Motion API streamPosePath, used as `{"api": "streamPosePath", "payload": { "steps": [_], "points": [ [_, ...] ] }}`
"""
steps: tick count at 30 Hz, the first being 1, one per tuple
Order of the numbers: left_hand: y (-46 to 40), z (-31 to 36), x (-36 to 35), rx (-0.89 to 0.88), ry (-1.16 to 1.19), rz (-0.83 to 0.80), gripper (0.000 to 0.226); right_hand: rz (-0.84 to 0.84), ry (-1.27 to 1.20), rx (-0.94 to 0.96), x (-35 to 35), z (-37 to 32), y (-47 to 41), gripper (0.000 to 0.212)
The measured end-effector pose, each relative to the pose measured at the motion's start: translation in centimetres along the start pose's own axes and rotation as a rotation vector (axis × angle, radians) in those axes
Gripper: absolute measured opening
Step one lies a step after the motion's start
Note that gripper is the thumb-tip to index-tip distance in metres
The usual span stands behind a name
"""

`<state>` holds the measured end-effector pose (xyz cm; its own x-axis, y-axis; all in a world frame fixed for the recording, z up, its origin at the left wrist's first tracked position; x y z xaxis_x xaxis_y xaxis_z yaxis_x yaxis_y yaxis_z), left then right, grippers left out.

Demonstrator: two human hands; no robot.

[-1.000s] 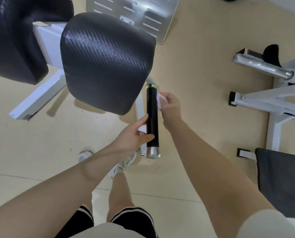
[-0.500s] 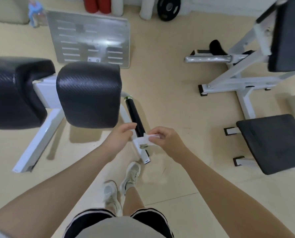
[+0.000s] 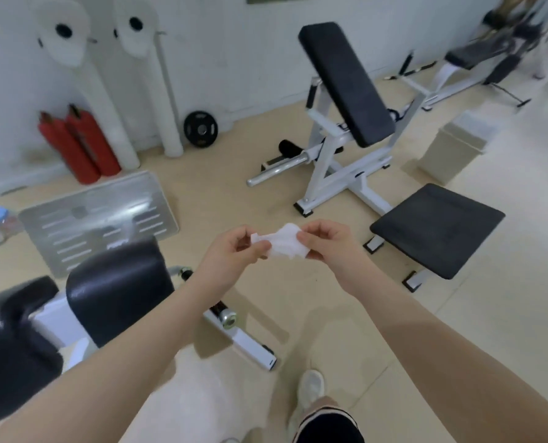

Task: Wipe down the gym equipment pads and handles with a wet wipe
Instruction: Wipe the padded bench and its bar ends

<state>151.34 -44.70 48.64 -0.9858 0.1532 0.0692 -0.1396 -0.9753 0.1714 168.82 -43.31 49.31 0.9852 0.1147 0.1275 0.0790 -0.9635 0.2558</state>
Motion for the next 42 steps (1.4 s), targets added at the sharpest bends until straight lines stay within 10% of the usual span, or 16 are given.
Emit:
{"api": "streamPosePath", "payload": {
  "steps": [11, 20, 42],
  "points": [
    [-11.2, 5.1, -11.5, -0.018, 0.071, -0.121, 0.023, 0.035, -0.092, -0.218, 14.8, 0.4, -5.7, 0.011],
    [-24.8, 10.1, -25.6, -0.11, -0.117, -0.187, 0.027, -0.058, 0.408, 0.191, 28.2, -4.2, -14.3, 0.018],
    [-63.3, 14.4, -31.2, 0.203, 0.259, -0.319, 0.015, 0.047, -0.19, -0.195, 47.7, -6.8, -49.3, 0.019]
  ]
}}
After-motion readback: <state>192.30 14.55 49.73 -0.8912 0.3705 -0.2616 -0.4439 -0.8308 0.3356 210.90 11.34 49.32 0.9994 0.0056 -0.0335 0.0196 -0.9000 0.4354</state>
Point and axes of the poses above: each hand's wrist, its own y-axis away from the middle knuckle, its own x-axis out of the back of the hand, z = x × y, the point moved 4 cm from there along -y, towards the middle knuckle, and after that the axes turned 3 degrees about y, right-handed, at the moved point
